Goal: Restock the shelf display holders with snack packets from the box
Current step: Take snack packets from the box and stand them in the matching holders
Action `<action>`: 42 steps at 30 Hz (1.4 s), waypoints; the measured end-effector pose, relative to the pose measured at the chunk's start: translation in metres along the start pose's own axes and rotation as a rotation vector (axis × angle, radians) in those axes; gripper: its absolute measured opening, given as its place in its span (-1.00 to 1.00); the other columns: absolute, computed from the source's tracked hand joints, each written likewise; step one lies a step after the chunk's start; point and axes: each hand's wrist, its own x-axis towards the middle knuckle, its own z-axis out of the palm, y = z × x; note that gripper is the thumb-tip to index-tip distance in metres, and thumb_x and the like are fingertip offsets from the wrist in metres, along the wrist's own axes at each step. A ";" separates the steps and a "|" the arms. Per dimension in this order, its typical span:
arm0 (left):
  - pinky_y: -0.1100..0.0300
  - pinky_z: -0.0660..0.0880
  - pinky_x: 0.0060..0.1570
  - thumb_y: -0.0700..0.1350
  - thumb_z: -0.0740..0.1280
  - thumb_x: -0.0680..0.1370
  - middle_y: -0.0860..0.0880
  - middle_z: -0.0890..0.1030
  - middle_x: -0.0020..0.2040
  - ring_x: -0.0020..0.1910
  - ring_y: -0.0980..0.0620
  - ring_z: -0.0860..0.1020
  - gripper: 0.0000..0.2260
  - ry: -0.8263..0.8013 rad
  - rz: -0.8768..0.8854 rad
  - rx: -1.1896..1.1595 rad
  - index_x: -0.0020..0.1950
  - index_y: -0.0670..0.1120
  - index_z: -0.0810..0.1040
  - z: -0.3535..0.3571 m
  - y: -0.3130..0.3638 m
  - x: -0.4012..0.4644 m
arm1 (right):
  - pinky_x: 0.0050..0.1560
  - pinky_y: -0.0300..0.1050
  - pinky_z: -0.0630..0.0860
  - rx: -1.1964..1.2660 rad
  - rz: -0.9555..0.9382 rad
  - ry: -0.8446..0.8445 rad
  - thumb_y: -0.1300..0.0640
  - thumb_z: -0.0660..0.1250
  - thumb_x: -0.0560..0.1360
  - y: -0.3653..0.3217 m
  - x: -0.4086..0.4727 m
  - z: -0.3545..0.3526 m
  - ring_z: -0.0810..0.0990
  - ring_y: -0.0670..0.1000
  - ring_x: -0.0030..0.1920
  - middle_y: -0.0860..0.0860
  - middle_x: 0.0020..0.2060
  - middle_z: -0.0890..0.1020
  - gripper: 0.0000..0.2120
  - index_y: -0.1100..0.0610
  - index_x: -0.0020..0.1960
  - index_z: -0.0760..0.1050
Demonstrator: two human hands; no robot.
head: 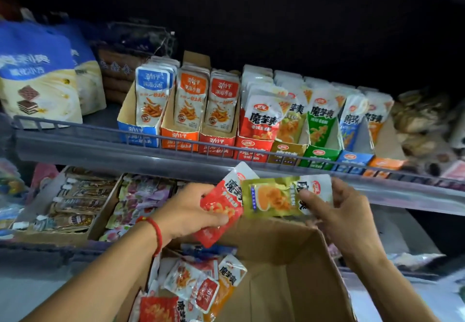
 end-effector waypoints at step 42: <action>0.25 0.62 -0.05 -0.11 0.55 0.43 0.14 0.74 -0.02 0.02 0.17 0.69 -0.71 0.330 0.288 -0.432 0.10 0.14 0.64 -0.024 0.020 -0.033 | -0.29 -0.48 0.47 -0.609 -0.565 -0.488 -0.01 0.49 0.50 -0.156 0.043 0.065 0.60 -0.34 -0.17 -0.26 -0.10 0.62 -0.79 -0.11 0.07 0.51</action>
